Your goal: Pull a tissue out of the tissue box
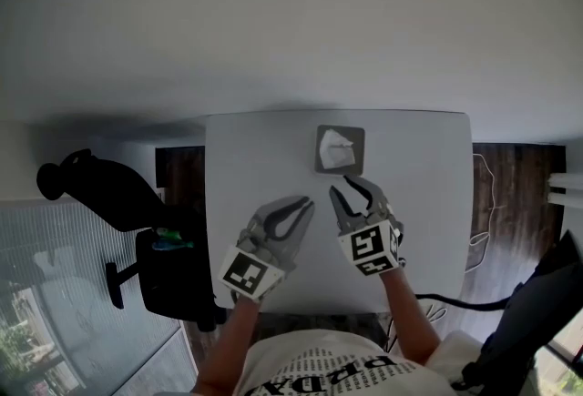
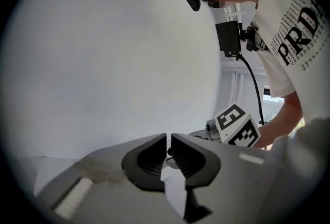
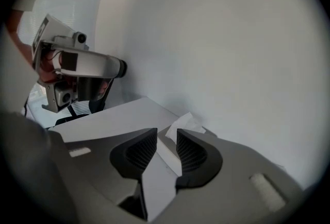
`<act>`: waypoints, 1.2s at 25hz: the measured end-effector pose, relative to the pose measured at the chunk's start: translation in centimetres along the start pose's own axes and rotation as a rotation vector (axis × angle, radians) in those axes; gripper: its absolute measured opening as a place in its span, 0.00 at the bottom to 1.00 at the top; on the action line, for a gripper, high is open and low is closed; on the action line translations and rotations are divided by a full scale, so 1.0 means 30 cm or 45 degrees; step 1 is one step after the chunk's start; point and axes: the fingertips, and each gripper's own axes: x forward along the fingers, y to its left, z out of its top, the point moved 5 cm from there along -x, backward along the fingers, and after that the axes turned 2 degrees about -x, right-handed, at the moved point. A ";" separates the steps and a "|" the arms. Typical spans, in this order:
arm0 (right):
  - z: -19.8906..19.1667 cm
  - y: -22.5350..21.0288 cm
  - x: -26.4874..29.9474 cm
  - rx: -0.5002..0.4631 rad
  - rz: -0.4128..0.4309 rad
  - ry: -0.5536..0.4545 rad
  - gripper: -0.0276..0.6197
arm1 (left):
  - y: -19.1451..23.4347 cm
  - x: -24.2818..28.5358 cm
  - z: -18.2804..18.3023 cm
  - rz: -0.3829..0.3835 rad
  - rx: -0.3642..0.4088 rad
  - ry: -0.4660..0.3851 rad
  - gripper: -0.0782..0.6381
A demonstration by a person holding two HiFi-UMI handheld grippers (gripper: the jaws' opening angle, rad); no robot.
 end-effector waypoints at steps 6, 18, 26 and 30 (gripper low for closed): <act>-0.051 -0.020 0.104 0.009 0.026 0.071 0.22 | 0.039 0.000 -0.066 0.037 -0.058 0.038 0.14; -0.081 -0.057 0.220 0.049 0.080 0.133 0.22 | 0.099 0.028 -0.113 0.060 -0.104 0.027 0.14; -0.081 -0.026 0.235 0.072 0.165 0.242 0.16 | 0.095 0.005 -0.123 0.057 -0.132 0.032 0.14; -0.081 -0.026 0.240 0.110 0.206 0.293 0.05 | 0.085 0.023 -0.116 0.050 -0.140 0.023 0.14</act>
